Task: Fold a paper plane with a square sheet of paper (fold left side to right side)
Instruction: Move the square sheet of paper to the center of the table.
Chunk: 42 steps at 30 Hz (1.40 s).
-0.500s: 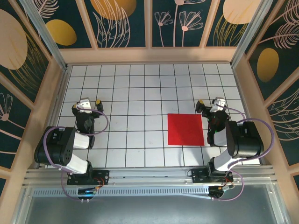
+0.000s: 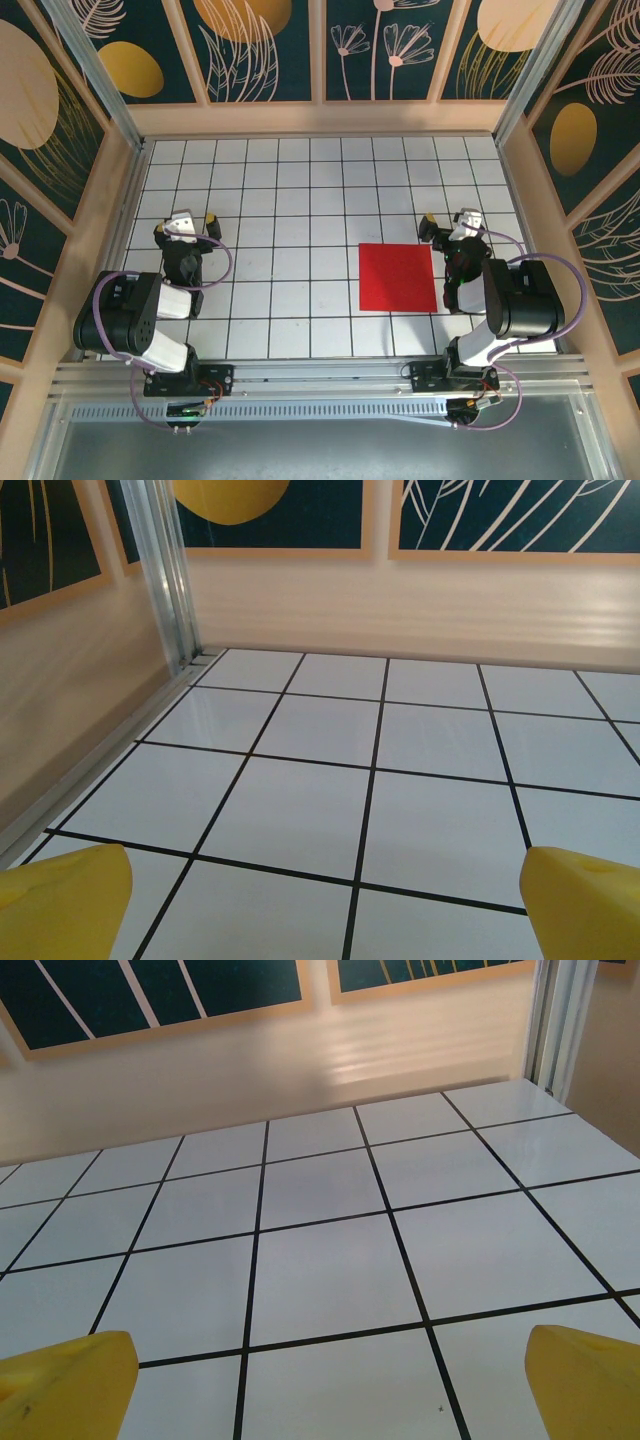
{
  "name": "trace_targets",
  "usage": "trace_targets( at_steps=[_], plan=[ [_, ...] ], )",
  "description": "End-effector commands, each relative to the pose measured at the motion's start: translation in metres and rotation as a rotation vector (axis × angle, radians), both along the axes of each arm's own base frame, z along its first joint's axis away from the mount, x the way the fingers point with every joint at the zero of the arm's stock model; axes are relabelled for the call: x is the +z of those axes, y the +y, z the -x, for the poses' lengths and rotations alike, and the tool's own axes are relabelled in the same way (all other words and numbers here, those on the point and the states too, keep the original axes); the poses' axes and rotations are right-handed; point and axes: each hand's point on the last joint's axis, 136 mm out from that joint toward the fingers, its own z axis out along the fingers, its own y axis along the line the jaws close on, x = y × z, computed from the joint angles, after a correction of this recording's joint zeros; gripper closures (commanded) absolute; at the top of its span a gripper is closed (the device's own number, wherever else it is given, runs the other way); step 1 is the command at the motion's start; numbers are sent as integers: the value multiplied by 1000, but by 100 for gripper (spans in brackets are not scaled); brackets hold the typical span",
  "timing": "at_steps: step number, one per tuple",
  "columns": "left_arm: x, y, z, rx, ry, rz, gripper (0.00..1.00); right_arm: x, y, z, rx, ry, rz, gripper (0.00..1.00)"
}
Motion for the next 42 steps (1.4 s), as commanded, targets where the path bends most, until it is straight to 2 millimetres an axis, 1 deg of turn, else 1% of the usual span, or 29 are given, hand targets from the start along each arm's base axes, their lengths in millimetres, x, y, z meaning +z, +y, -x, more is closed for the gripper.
trace_targets(
  at_steps=[1, 12, 16, 18, 20, 22, 25, 27, 29, 31, 32, 34, 35, 37, 40, 42],
  plan=[
    [10, 0, -4, -8, -42, 24, 1, 10, -1, -6, 5, -31, 15, 1],
    [11, 0, -4, -7, -43, 25, 1, 10, -1, -6, 14, -34, 8, 1],
    [11, 0, -4, -7, -43, 24, 1, 15, -13, -13, -53, 4, -16, 1],
    [10, 0, -4, -8, -42, 26, 1, 22, -19, -22, -70, 48, -33, 1],
    [11, 4, -5, 19, -42, 34, 1, 36, -20, -29, -72, 61, -36, 1],
    [16, 8, -3, 42, -53, 37, 1, 55, -19, -32, -67, 52, -55, 1],
    [31, 7, -13, 39, -1, 32, 1, 80, -18, -36, -67, 67, -102, 1],
    [57, 3, -16, 17, -18, 34, 1, 94, -15, -37, -60, 89, -144, 1],
    [83, 0, -13, 1, -64, 59, 1, 104, -10, -35, -42, 112, -186, 1],
    [101, 0, -10, 4, -66, 119, 1, 109, -5, -29, -27, 144, -236, 1],
    [109, 0, -8, 9, -64, 164, 1, 108, -2, -25, -19, 170, -264, 1],
    [116, -1, -4, 13, -37, 258, 1, 102, 5, -16, -1, 229, -313, 1],
    [119, -5, -1, 1, -28, 307, 1, 95, 8, -11, 0, 272, -346, 1],
    [117, -15, 4, -44, 8, 400, 1, 81, 17, 0, 26, 350, -400, 1],
    [103, -31, 11, -93, 95, 538, 1, 55, 38, 15, 91, 490, -491, 3],
    [85, -42, 16, -113, 170, 648, 1, 38, 56, 23, 150, 585, -538, 4]
  ],
)
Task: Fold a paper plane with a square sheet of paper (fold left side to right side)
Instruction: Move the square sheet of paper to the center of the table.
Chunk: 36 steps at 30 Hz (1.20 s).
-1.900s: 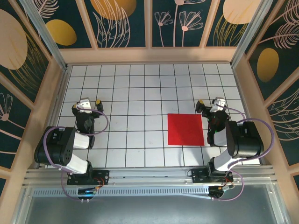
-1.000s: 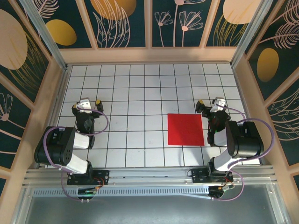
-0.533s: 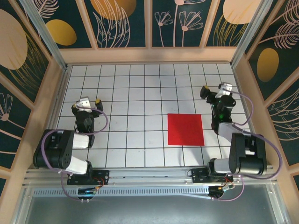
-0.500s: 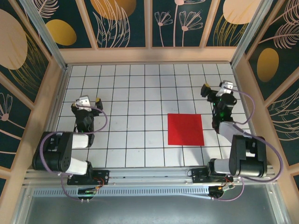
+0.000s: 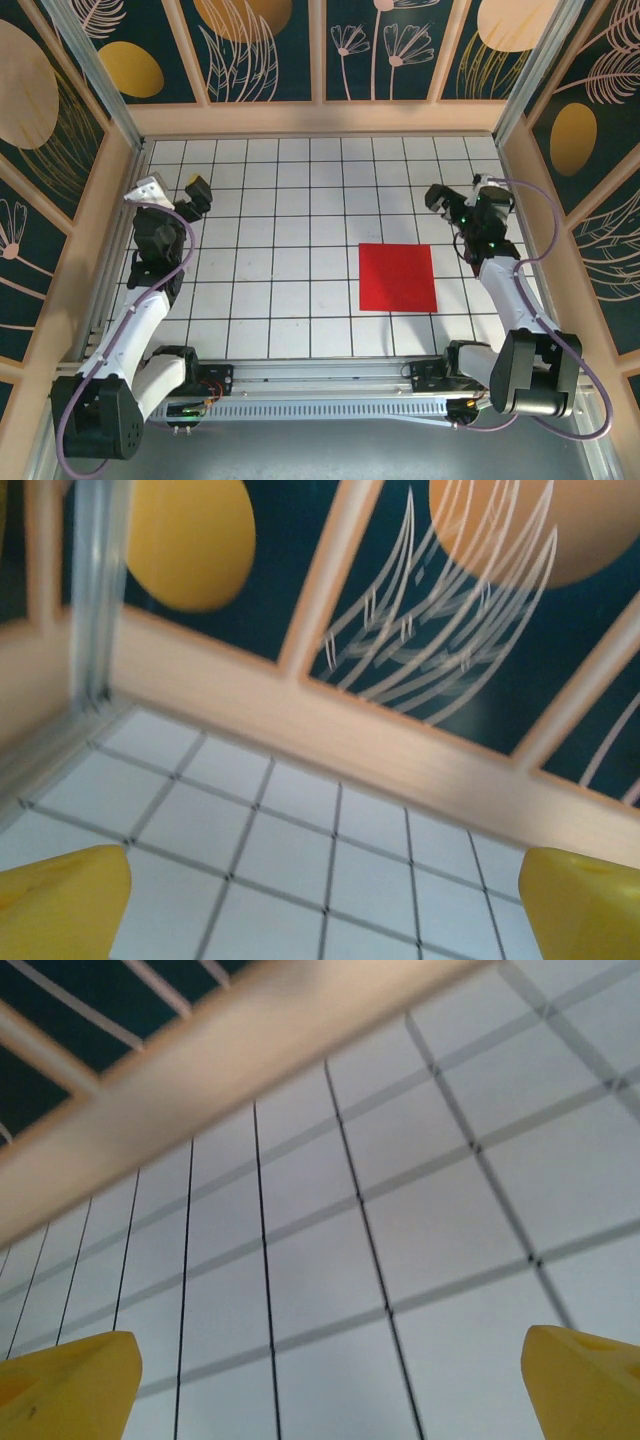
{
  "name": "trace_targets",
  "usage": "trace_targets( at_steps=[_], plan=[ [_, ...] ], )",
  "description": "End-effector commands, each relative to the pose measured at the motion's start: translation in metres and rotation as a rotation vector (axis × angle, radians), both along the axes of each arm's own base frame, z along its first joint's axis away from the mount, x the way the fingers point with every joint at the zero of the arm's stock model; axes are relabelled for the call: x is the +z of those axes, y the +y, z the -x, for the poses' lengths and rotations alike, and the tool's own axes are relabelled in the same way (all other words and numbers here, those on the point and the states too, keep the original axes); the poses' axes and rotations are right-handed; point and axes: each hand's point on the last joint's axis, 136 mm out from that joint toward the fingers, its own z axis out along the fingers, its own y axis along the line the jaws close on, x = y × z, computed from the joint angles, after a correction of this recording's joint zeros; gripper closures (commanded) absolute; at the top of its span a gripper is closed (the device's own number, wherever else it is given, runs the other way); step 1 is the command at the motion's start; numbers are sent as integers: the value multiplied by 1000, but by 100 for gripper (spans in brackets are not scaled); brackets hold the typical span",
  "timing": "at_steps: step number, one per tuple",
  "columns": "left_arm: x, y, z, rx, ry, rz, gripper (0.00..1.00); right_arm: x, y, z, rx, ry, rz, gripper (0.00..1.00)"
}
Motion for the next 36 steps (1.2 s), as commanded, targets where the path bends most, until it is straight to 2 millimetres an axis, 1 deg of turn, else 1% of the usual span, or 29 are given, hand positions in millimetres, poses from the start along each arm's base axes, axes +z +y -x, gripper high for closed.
trace_targets(
  at_steps=[1, 3, 5, 6, 9, 11, 14, 23, 29, 33, 36],
  plan=[
    [-54, -25, 13, -102, 235, 253, 1, -36, 39, 27, 133, 219, -165, 5],
    [-72, -43, 17, -180, 303, 327, 1, -46, 61, 33, 209, 272, -200, 7],
    [-86, -56, 20, -240, 363, 388, 1, -54, 81, 38, 282, 313, -215, 7],
    [-92, -63, 21, -269, 385, 418, 1, -61, 90, 41, 309, 341, -215, 7],
    [-105, -75, 23, -317, 415, 481, 1, -84, 112, 50, 377, 420, -222, 8],
    [-110, -77, 23, -317, 416, 496, 1, -100, 124, 57, 413, 471, -237, 12],
    [-110, -79, 22, -320, 408, 501, 1, -116, 131, 63, 427, 512, -249, 14],
    [-110, -86, 19, -336, 419, 478, 1, -145, 144, 85, 470, 618, -255, 17],
    [-112, -93, 17, -349, 432, 461, 1, -150, 154, 86, 486, 633, -255, 18],
    [-113, -95, 16, -349, 440, 453, 1, -151, 162, 83, 490, 636, -262, 18],
    [-113, -95, 15, -346, 443, 448, 1, -149, 171, 77, 483, 627, -278, 18]
  ],
)
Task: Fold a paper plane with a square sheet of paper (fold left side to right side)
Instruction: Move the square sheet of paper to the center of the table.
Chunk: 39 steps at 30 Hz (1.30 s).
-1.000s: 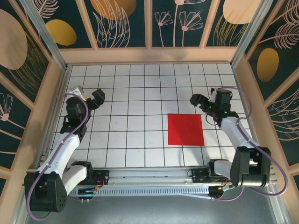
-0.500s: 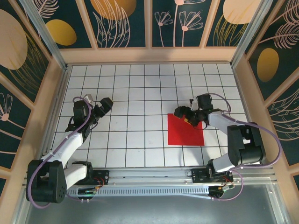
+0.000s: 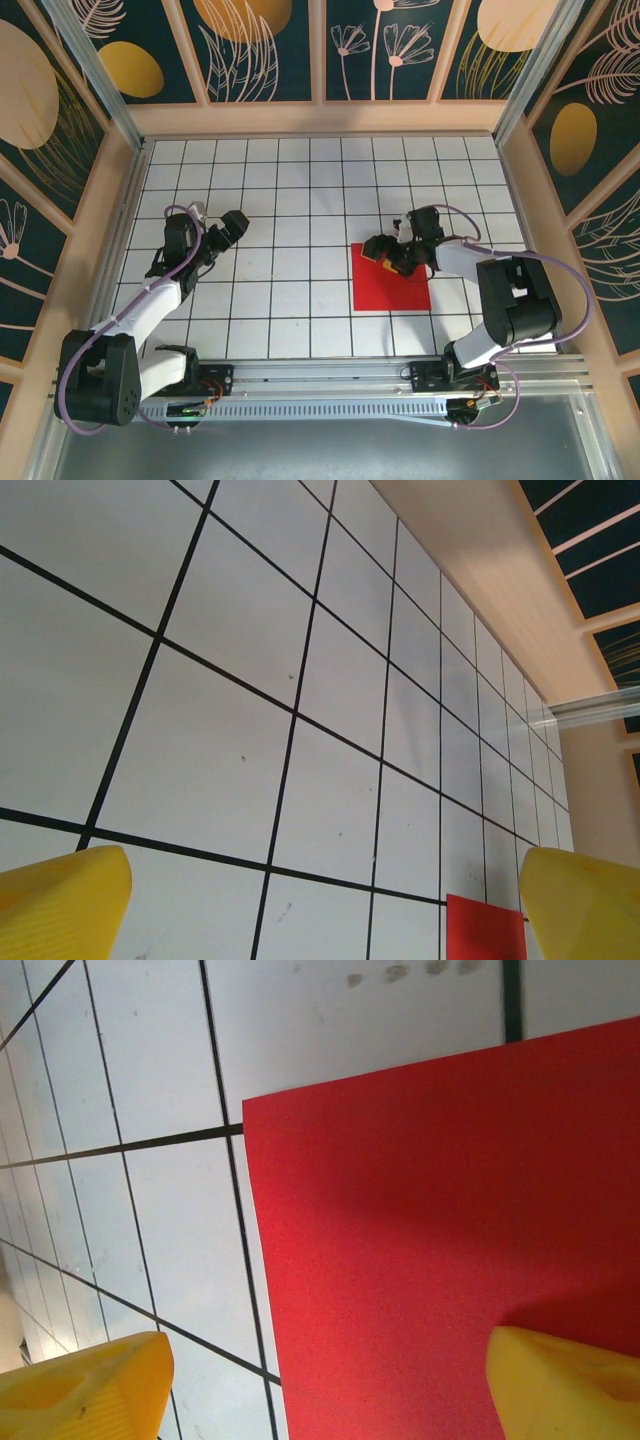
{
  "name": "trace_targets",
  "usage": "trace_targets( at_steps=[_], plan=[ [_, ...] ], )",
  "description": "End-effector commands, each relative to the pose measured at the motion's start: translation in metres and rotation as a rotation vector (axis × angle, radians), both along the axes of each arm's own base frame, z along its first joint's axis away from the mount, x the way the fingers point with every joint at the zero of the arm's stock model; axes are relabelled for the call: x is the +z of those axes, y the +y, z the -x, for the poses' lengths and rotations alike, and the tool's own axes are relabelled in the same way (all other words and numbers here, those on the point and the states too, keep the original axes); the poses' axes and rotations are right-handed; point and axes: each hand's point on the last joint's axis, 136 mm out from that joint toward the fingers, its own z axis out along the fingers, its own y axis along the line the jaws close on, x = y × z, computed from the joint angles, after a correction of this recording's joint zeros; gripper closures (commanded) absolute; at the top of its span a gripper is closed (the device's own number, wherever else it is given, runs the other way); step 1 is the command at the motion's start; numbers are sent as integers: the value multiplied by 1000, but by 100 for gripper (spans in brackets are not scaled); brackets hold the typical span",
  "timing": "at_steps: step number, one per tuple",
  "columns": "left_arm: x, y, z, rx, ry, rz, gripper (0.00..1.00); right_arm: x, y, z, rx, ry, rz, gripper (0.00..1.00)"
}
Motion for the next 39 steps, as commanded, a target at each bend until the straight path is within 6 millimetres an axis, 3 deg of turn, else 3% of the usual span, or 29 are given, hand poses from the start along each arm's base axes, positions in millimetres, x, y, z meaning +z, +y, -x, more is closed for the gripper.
trace_targets(
  at_steps=[1, 7, 26, 34, 39],
  plan=[
    [14, -3, -8, -7, -36, -7, 1, -3, 12, -6, -19, 23, -14, 18],
    [16, -4, -9, -10, -40, -12, 1, 2, 40, -26, -22, 2, -36, 18],
    [11, -18, -12, -50, -22, -9, 1, -7, 124, -89, 10, -57, -66, 18],
    [4, -25, -12, -66, -5, 0, 1, -13, 140, -94, 62, -70, -63, 18],
    [1, -33, -13, -96, 2, 10, 1, 0, 142, -98, 74, -105, -67, 18]
  ],
)
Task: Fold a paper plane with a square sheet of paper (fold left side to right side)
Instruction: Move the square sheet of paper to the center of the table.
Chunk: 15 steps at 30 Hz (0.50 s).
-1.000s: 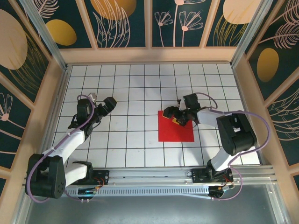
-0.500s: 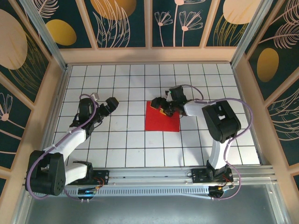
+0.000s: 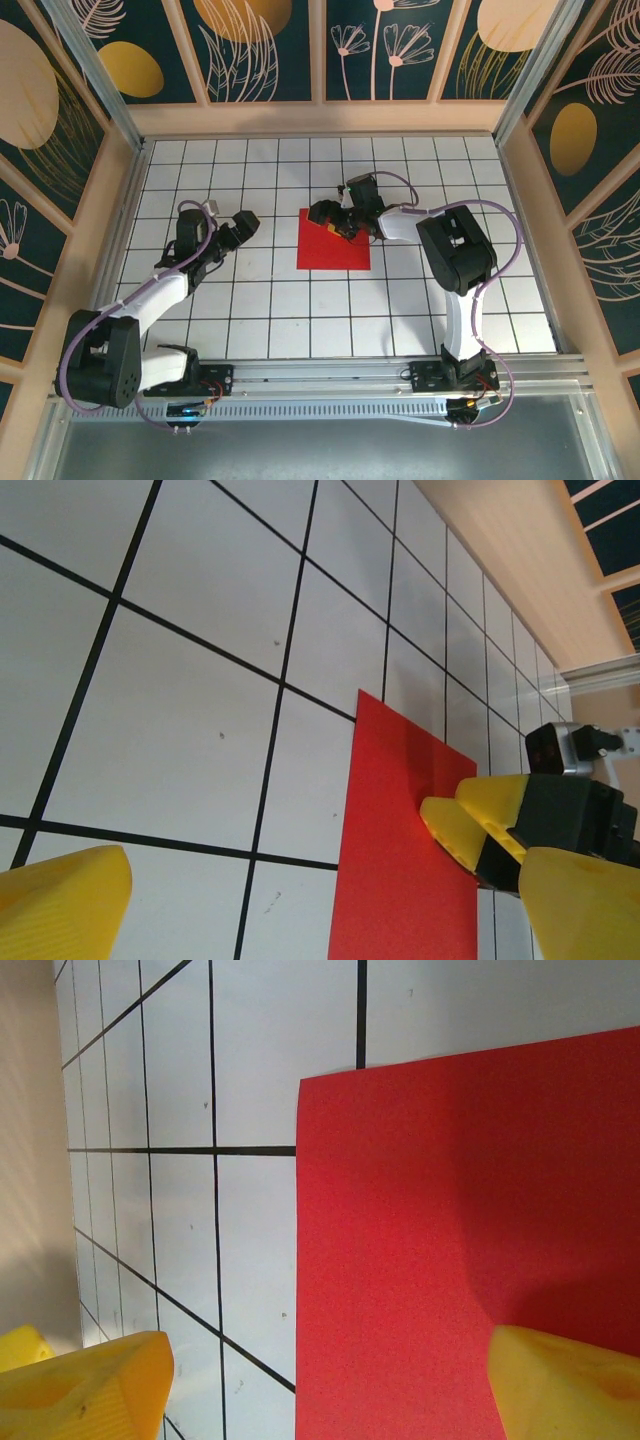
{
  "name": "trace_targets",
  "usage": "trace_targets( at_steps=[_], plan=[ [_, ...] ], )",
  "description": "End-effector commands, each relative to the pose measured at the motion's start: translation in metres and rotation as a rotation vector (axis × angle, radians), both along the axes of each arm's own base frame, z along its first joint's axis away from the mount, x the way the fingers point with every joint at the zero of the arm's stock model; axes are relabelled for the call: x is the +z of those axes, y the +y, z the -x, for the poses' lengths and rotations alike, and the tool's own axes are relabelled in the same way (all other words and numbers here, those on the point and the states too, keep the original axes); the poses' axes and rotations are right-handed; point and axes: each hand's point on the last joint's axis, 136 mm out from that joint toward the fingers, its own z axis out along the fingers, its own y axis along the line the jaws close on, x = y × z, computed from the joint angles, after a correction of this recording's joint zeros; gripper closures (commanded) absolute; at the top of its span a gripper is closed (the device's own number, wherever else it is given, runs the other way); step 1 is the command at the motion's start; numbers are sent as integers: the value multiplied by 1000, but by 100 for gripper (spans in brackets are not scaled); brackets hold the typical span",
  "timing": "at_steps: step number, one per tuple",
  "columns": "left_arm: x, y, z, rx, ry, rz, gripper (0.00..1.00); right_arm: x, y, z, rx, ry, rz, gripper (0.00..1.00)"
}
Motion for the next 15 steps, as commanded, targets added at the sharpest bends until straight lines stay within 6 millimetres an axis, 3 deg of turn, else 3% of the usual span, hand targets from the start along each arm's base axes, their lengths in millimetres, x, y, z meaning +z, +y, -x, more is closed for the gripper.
trace_targets(
  at_steps=[1, 9, 15],
  plan=[
    [16, -11, -9, -42, -48, 27, 1, -9, 0, 3, 19, -1, 45, 18],
    [15, -26, -8, -101, -42, 49, 1, 32, -7, -12, 12, -121, 80, 16],
    [11, -40, -7, -144, -26, 77, 14, 49, -35, -26, -16, -212, 182, 13]
  ],
)
